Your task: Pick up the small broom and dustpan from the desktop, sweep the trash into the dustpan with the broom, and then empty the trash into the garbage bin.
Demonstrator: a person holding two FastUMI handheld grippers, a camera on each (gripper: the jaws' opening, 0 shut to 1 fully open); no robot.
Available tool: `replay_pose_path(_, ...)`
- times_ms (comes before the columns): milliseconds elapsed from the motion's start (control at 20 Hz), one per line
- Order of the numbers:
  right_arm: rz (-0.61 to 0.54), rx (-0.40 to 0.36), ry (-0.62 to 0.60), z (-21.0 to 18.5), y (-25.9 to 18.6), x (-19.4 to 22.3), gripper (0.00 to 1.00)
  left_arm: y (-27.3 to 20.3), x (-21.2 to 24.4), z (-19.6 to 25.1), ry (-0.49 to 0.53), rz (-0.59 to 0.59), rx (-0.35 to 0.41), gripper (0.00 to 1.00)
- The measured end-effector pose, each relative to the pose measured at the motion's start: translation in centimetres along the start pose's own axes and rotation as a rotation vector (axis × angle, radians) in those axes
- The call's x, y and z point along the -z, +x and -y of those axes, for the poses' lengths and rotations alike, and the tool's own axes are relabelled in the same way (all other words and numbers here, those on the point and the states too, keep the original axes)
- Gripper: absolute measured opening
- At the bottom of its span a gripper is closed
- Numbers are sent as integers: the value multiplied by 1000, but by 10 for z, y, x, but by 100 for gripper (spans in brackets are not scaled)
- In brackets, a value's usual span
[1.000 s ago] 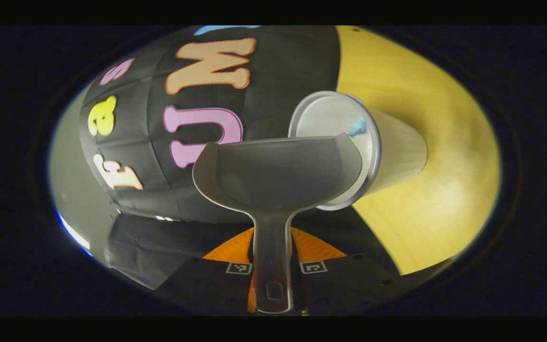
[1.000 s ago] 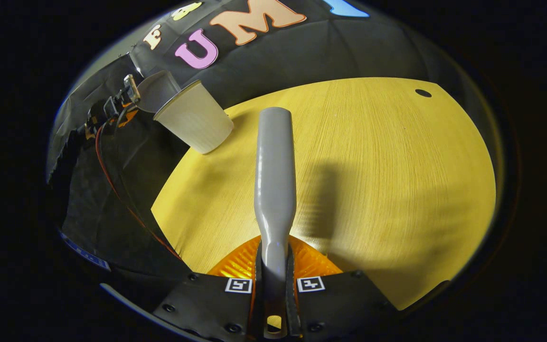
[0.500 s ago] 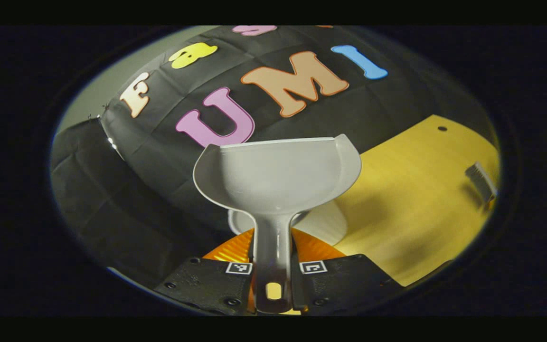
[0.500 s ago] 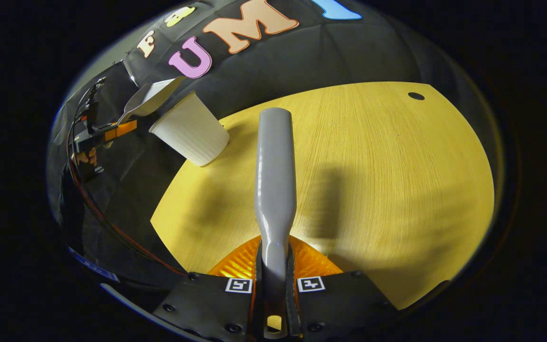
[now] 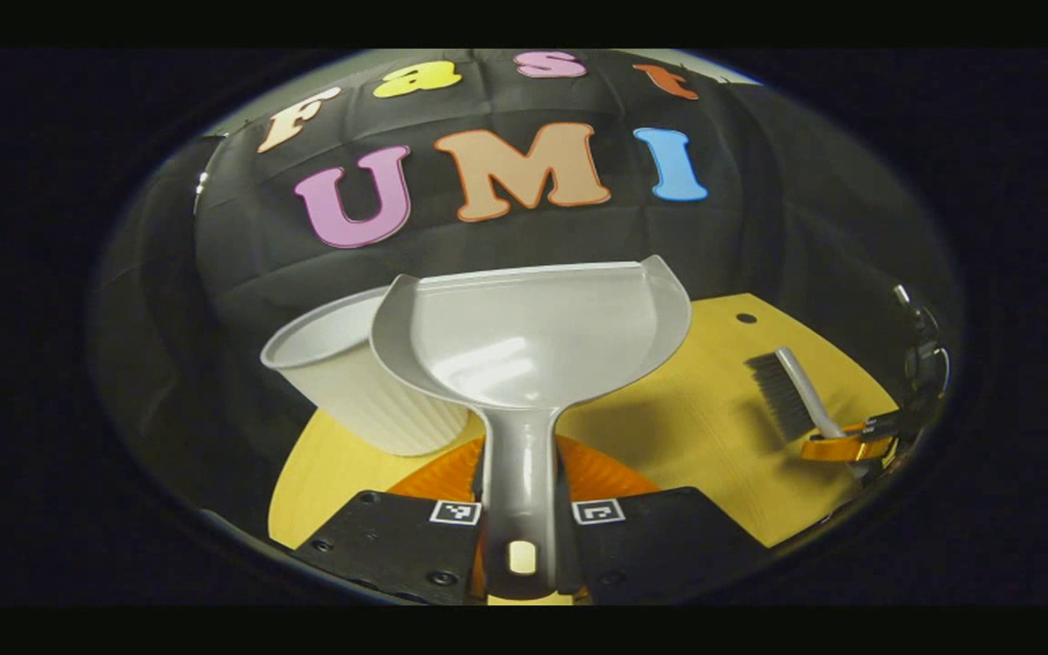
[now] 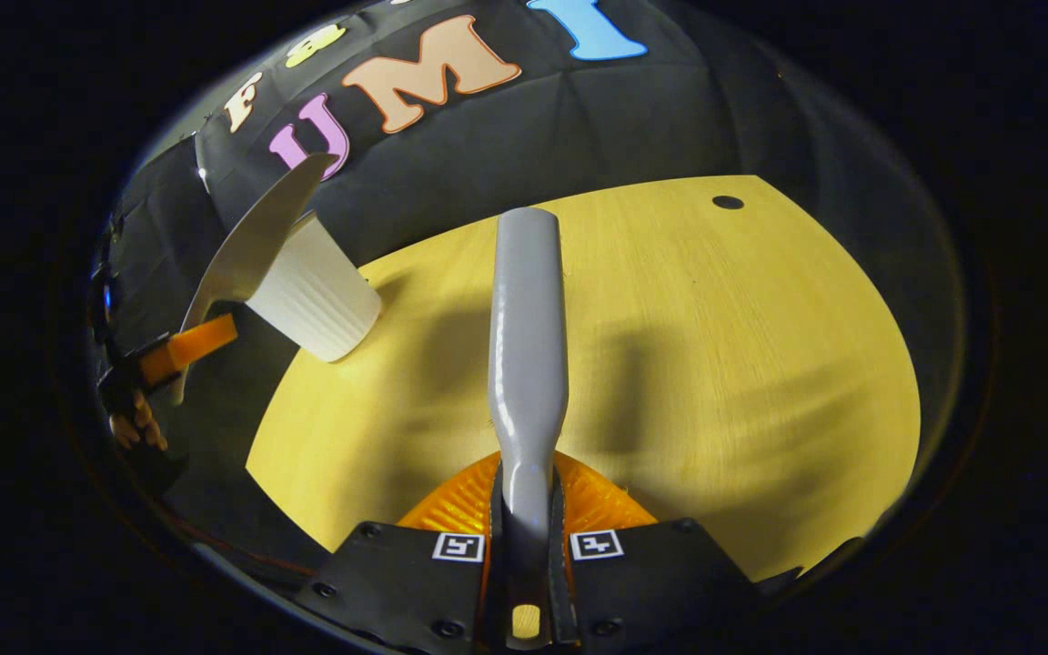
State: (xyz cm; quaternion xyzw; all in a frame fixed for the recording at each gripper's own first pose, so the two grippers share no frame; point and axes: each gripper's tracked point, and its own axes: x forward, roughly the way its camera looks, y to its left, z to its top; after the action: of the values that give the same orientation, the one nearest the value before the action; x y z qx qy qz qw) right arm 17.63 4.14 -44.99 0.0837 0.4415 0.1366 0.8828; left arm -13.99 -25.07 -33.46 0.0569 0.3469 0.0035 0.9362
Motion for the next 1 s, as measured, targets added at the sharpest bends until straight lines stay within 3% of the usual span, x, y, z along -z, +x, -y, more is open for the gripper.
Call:
replay_pose_path(150, -56, 81, -8, 7, 2, 11, 20, 16, 53, 25, -15, -113, 40, 22)
replay_pose_path(350, -141, 155, -4, 12, 7, 26, 20, 42, 117, 25, 11, -248, 31, 22)
replay_pose_path(650, -234, 249, -43, 19, 10, 38, 20, 43, 135, 22, -2, -326, 31, 23)
replay_pose_path(1000, -306, 299, -89, 21, 5, 38, 23, 42, 147, 27, -11, -367, 62, 25)
